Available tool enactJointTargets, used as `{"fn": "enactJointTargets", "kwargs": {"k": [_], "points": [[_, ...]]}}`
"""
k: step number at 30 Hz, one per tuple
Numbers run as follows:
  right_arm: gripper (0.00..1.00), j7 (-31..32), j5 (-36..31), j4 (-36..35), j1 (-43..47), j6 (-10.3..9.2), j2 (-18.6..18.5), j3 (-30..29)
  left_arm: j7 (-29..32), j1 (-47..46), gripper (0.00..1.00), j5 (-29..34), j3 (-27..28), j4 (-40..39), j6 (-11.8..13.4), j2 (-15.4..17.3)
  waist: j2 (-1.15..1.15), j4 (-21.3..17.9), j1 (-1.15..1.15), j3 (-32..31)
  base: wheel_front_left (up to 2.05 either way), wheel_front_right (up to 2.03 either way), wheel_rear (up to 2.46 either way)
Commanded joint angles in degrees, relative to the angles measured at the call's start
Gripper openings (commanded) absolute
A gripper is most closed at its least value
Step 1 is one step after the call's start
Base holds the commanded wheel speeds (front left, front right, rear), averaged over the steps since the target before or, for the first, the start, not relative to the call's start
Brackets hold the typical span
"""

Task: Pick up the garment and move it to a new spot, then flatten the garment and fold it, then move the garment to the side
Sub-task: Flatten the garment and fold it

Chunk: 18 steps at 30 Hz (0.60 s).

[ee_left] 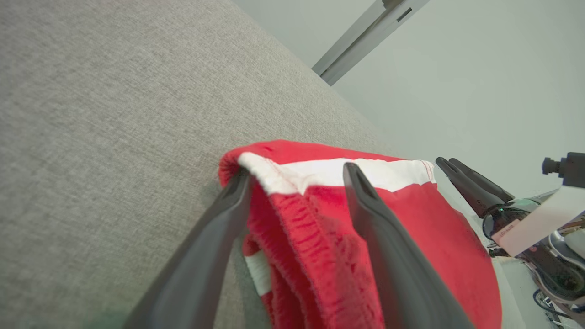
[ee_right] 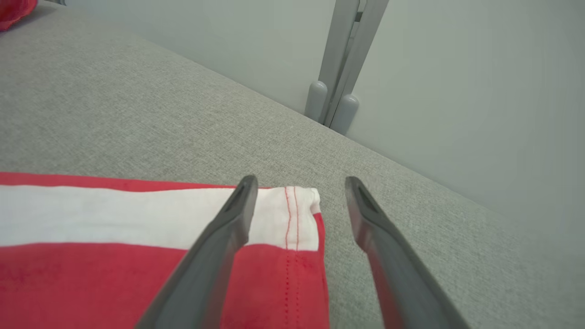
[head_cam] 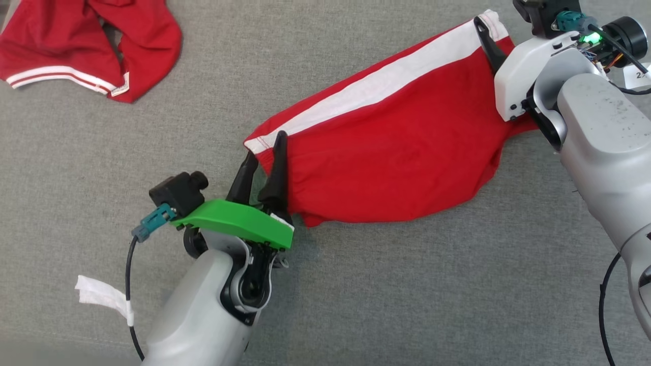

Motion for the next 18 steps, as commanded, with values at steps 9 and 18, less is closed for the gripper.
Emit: {"fn": "enactJointTargets", "kwargs": {"k": [9,18], "points": [[1.0,0.7,5.8,0.9,1.7,-0.08,-1.5,7.5,0.5,7.1,1.0,4.8,-1.6,-5.6,3.1,6.9,0.0,-1.7,0.0,-5.7,0.0,0.0,0.0],[1.0,10.4,13.9,0.7,4.9,-0.08,-5.0,13.6,-0.1,14.4,1.0,8.6,2.1,-11.4,7.2,11.4,0.0,-0.3,0.0,-7.9,0.0,0.0,0.0]]}}
